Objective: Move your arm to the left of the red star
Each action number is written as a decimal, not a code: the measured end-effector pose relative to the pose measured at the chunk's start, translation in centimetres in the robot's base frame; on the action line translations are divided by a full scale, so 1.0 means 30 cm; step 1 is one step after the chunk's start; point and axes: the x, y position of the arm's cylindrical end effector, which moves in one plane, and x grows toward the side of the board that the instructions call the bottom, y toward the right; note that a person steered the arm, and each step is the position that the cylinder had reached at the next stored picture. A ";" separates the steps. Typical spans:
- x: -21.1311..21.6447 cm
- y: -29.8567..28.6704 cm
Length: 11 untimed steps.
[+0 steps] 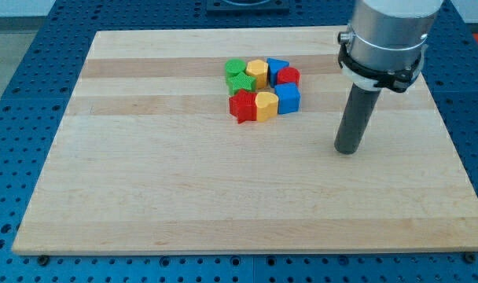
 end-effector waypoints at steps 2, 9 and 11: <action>0.057 -0.230; -0.259 -0.502; -0.328 -0.444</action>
